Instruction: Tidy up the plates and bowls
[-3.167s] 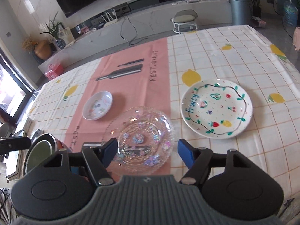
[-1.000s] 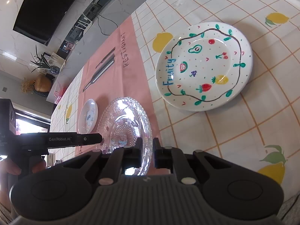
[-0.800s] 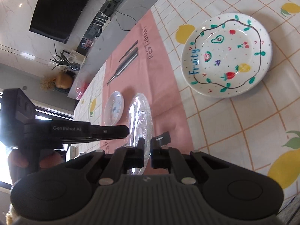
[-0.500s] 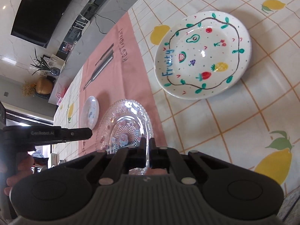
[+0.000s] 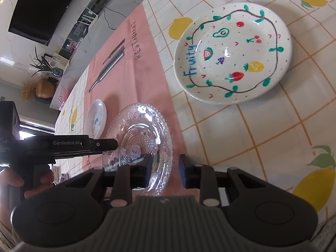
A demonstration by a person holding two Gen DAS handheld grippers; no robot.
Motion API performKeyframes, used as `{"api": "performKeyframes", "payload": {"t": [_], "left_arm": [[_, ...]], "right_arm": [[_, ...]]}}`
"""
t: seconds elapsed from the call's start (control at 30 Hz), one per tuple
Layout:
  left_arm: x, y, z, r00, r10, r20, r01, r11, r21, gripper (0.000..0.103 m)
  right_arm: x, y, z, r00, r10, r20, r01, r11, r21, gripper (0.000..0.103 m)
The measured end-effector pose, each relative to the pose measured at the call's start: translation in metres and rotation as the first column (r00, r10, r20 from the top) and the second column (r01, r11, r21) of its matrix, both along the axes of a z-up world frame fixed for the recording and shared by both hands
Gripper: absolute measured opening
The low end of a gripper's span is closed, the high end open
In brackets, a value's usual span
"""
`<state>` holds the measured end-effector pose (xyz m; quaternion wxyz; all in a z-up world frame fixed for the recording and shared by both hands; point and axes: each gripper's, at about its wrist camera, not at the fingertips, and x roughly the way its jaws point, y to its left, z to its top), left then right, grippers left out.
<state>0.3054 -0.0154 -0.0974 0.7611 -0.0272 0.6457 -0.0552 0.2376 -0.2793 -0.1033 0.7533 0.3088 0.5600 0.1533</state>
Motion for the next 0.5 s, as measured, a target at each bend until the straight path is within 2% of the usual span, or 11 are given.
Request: {"api": "performKeyframes", "payload": {"t": [0.13, 0.3, 0.5], "left_arm": [[0.000, 0.001, -0.002, 1.000, 0.009, -0.005, -0.009, 0.999, -0.031, 0.046], [0.001, 0.002, -0.001, 1.000, 0.022, -0.007, -0.022, 1.000, -0.021, 0.046], [0.005, 0.013, -0.002, 0.999, 0.023, -0.024, -0.025, 0.997, -0.071, 0.046]], "right_arm": [[0.003, 0.002, -0.005, 1.000, 0.001, -0.016, -0.001, 0.999, 0.041, 0.024], [0.004, 0.004, -0.009, 0.999, -0.012, -0.029, 0.013, 0.999, 0.052, 0.017], [0.003, -0.001, -0.012, 0.999, -0.026, -0.042, 0.030, 0.996, 0.081, 0.016]]}}
